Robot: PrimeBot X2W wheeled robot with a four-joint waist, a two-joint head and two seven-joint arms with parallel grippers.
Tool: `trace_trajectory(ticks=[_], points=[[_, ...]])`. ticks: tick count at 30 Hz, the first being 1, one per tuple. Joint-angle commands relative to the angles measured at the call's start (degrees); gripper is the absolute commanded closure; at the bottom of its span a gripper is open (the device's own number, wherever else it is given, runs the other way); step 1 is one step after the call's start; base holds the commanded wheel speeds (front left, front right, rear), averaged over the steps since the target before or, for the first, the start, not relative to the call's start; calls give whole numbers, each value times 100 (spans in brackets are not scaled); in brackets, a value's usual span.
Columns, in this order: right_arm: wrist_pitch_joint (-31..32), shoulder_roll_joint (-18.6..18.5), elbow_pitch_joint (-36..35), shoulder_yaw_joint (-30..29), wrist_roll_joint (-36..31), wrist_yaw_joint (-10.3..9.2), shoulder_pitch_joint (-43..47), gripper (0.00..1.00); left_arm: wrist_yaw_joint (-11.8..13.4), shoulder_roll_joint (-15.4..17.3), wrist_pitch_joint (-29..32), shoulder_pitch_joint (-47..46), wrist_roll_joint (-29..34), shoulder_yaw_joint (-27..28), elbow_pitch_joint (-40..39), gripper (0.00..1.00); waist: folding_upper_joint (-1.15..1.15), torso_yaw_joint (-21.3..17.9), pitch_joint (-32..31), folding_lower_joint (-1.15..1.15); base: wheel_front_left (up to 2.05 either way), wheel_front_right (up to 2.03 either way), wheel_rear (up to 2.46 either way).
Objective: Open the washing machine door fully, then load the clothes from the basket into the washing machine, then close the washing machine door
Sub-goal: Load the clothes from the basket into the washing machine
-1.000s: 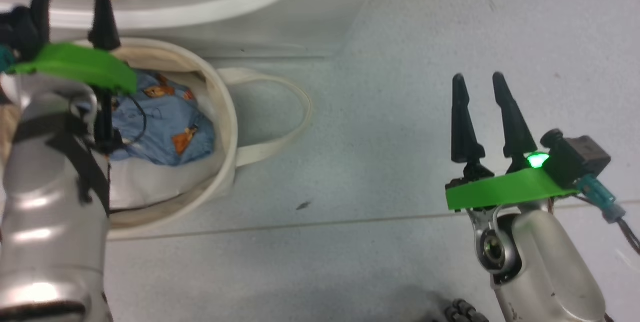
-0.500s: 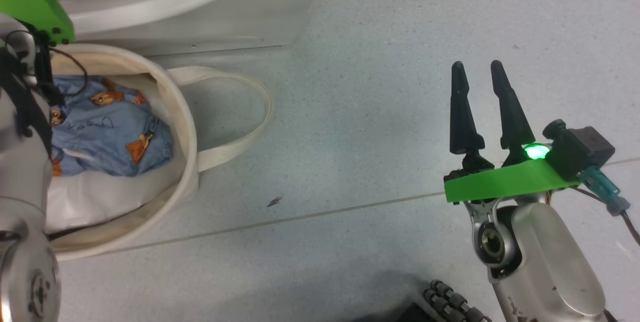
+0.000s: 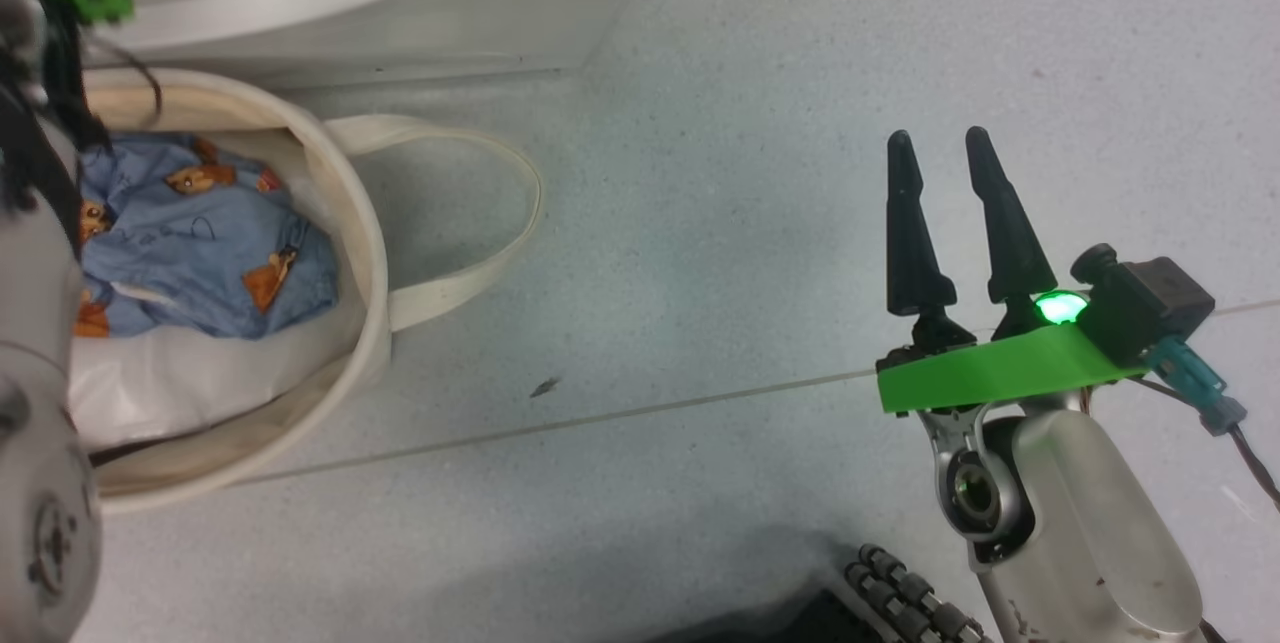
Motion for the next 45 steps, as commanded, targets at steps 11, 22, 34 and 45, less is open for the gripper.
trace_trajectory(ticks=[11,22,34,45], points=[[-70,16,-291,251,131,1,-41,0,89,733,-508,-800,144,-8,-2316,100,0,-229,677,0,0,0,0],[-70,16,-335,253,234,1,-118,0,296,944,-510,-1073,135,39,-1567,0,0,-347,834,0,0,0,0],[-70,16,-181,157,-31,1,-73,0,-141,578,-510,270,-80,62,-2224,0,0,62,-15,0,0,0,0],[-70,16,148,-102,-256,1,266,0,-390,-66,-510,2698,-325,363,-3328,0,0,451,-1348,0,0,0,0]])
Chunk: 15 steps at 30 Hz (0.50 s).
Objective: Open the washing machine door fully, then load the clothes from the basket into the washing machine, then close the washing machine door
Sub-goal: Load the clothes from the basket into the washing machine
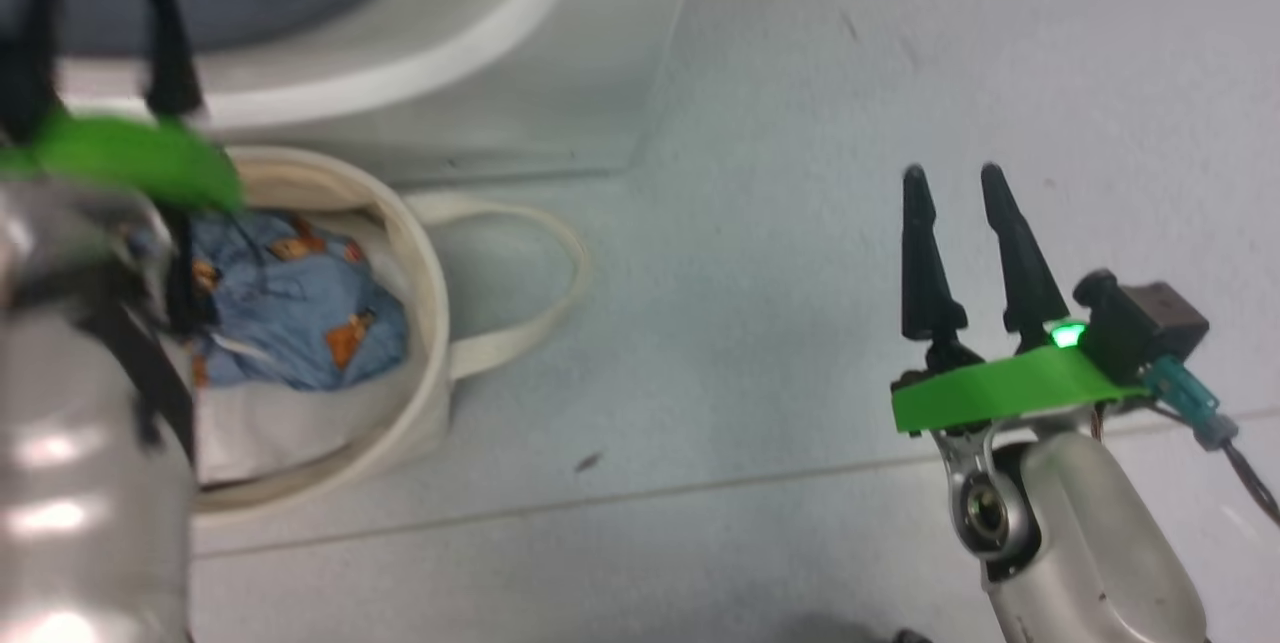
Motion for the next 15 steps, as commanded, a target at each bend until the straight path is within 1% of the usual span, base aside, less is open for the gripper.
trace_trajectory(ticks=[1,7,12,15], points=[[-70,15,-125,39,-27,1,214,0,-35,87,-25,468,-28,179,-355,0,0,211,-577,1,0,0,0],[-70,15,-77,-20,-63,1,489,0,-108,-320,-25,1870,-23,371,-890,0,0,277,-1236,1,0,0,0],[-70,15,-122,-39,-34,1,715,0,-173,-588,-25,2752,12,430,-1302,0,0,339,-1609,1,0,0,0],[-70,15,-98,-136,-33,1,862,0,-312,-751,-25,3151,-190,446,-1448,0,0,455,-1783,1,0,0,0]])
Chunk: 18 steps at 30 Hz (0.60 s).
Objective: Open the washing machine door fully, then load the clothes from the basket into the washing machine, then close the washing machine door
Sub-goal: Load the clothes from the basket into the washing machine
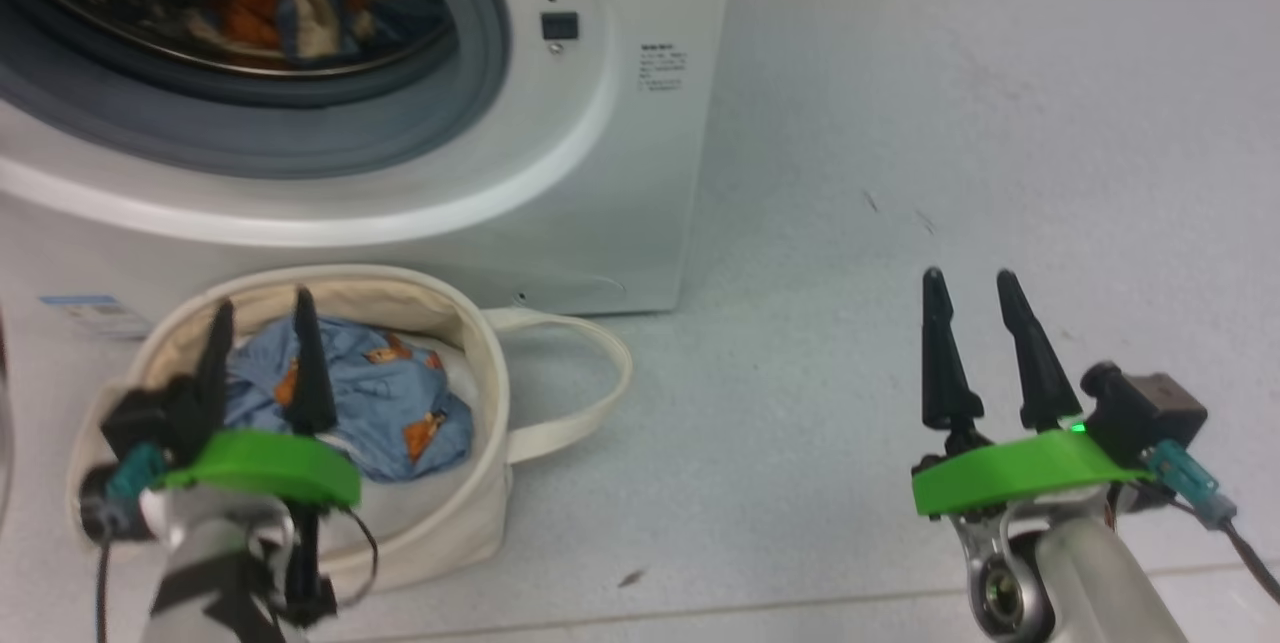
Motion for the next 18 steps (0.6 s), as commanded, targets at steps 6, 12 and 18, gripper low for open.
trace_trajectory(ticks=[6,12,18], points=[[-70,15,-145,132,5,1,257,0,-108,3,-26,669,-288,-64,-431,0,0,314,-534,2,0,0,0],[-70,15,-134,168,34,1,468,0,16,0,-26,1240,-173,-754,-929,0,0,453,-826,2,0,0,0],[-70,15,-117,188,48,1,680,0,205,-1,-26,1505,-154,-1087,-1307,0,0,566,-975,2,0,0,0]])
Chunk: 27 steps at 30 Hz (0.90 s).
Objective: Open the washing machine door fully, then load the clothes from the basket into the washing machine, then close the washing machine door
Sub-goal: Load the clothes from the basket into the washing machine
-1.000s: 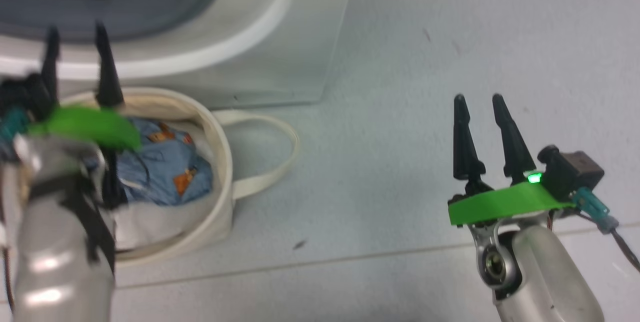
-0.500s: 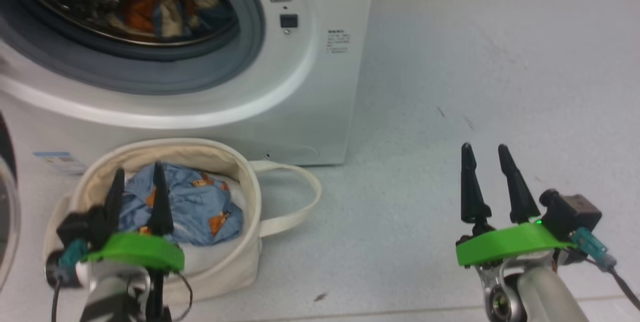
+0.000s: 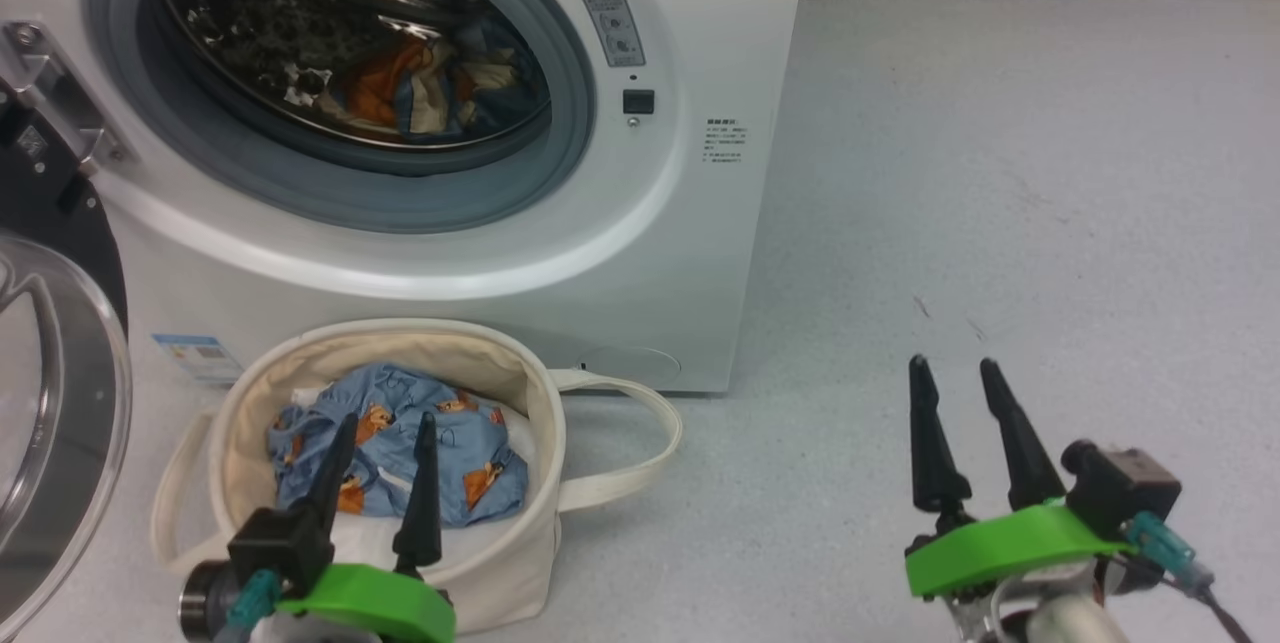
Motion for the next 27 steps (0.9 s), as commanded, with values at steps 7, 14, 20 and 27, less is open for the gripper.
trace_trajectory(ticks=[7,14,20,27], points=[[-70,13,-100,222,-15,1,24,0,348,70,-27,58,-79,-50,-237,0,0,15,-93,0,0,0,0],[-70,13,-74,263,-49,1,27,0,503,70,-27,46,-82,-138,-256,0,0,2,-98,0,0,0,0],[-70,13,-50,306,-45,1,35,0,523,70,-27,48,-102,-107,-242,0,0,-8,-107,0,0,0,0],[-70,13,-58,289,-47,1,13,0,553,70,-27,22,-150,-130,-192,0,0,-5,-36,0,0,0,0]])
